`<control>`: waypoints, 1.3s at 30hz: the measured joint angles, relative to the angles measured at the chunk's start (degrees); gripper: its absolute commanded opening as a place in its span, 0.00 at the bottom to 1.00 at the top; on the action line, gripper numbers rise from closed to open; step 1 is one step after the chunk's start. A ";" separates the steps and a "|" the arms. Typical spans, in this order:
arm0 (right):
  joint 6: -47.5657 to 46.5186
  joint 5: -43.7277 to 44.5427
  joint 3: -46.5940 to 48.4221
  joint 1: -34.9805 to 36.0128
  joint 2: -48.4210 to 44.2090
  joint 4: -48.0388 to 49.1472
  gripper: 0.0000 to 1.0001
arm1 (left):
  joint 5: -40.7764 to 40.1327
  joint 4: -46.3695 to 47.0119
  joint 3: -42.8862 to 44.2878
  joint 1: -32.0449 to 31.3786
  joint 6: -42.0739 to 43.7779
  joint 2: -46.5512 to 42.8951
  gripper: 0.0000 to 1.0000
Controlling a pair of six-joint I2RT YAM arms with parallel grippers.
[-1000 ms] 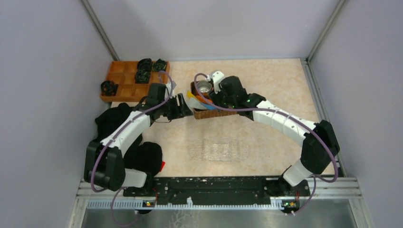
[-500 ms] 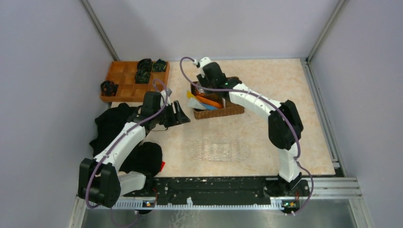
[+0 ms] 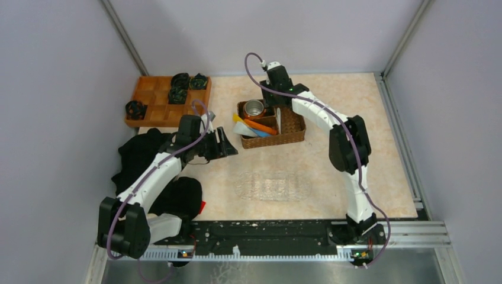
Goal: Prepare toiletry sets of a toothbrush and toothpaste on the tray
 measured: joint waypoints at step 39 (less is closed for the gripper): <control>0.33 -7.43 -10.51 -0.13 -2.67 9.46 0.27 | 1.90 0.26 -0.44 0.02 0.07 2.75 0.63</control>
